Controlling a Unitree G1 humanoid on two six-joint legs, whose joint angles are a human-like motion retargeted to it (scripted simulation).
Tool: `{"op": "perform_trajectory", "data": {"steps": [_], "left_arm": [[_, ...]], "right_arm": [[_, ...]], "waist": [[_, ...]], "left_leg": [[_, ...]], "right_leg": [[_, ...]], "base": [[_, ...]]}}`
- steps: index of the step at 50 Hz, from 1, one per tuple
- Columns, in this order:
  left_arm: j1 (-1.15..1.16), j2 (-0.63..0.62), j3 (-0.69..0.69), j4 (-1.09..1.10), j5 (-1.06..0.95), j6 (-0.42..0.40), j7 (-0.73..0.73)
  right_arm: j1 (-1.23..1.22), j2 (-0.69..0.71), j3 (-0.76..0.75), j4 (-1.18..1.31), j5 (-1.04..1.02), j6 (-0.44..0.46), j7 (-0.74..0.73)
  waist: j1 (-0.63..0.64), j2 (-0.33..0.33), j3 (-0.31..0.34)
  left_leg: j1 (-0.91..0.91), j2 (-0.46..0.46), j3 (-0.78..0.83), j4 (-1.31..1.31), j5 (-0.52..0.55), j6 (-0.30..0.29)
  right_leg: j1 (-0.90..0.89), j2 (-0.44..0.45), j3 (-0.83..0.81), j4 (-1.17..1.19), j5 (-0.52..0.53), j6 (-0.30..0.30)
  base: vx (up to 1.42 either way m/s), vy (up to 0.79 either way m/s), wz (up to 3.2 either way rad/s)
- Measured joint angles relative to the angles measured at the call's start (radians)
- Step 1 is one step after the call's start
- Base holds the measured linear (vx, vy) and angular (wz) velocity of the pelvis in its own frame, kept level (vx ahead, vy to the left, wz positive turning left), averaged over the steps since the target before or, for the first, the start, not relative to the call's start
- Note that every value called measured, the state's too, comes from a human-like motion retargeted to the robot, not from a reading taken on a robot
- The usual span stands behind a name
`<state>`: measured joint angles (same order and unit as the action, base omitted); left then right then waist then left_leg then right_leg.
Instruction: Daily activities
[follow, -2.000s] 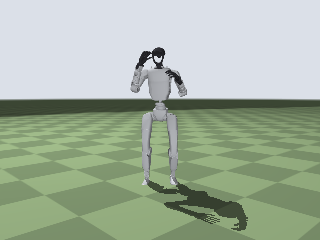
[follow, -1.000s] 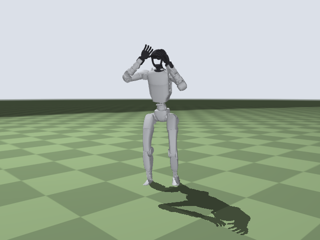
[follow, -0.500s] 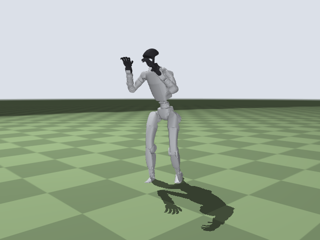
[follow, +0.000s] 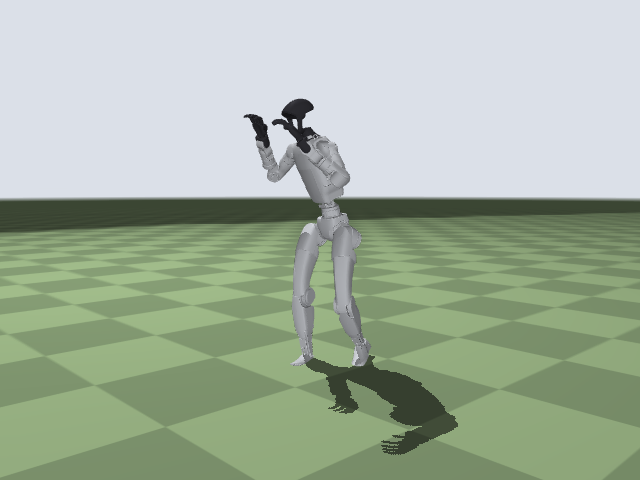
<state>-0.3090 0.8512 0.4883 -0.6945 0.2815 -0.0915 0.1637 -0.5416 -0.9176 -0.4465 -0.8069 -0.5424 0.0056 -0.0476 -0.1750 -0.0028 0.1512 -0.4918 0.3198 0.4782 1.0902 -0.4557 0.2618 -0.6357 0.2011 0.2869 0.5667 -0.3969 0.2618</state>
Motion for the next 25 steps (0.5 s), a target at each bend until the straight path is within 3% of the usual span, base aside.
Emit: {"op": "perform_trajectory", "data": {"steps": [10, 18, 22, 25], "left_arm": [[0.049, -0.006, 0.016, 0.013, 0.004, -0.003, -0.015], [0.045, -0.041, -0.033, 0.052, -0.031, -0.019, -0.097], [0.059, -0.066, -0.078, 0.082, -0.095, -0.034, -0.185], [0.044, -0.108, -0.158, 0.109, -0.215, -0.058, -0.27]], "right_arm": [[0.021, -0.068, -0.039, 0.013, -0.032, -0.012, 0.009], [-0.008, -0.117, -0.054, -0.003, -0.063, 0.003, 0.145], [-0.078, -0.242, -0.068, 0.096, -0.055, 0.067, 0.218], [-0.184, -0.443, -0.038, 0.433, 0.048, 0.15, 0.221]], "waist": [[-0.033, -0.011, -0.002], [-0.016, -0.064, -0.016], [0.034, -0.122, -0.025], [0.119, -0.187, -0.026]], "left_leg": [[-0.033, 0.028, -0.019, 0.074, 0.033, 0.0], [-0.056, 0.027, -0.069, 0.122, 0.076, -0.001], [-0.076, 0.003, -0.108, 0.118, 0.122, -0.001], [-0.111, -0.044, -0.137, 0.089, 0.188, -0.002]], "right_leg": [[-0.029, 0.027, 0.021, 0.034, -0.031, 0.0], [-0.03, 0.032, 0.014, 0.062, -0.072, 0.0], [-0.017, 0.019, 0.013, 0.035, -0.076, 0.0], [-0.008, -0.019, 0.026, -0.03, -0.061, 0.0]], "base": [[0.01, 0.01, -0.23], [0.01, 0.0, -0.01], [0.08, 0.0, 0.03], [0.1, 0.02, 0.13]]}}
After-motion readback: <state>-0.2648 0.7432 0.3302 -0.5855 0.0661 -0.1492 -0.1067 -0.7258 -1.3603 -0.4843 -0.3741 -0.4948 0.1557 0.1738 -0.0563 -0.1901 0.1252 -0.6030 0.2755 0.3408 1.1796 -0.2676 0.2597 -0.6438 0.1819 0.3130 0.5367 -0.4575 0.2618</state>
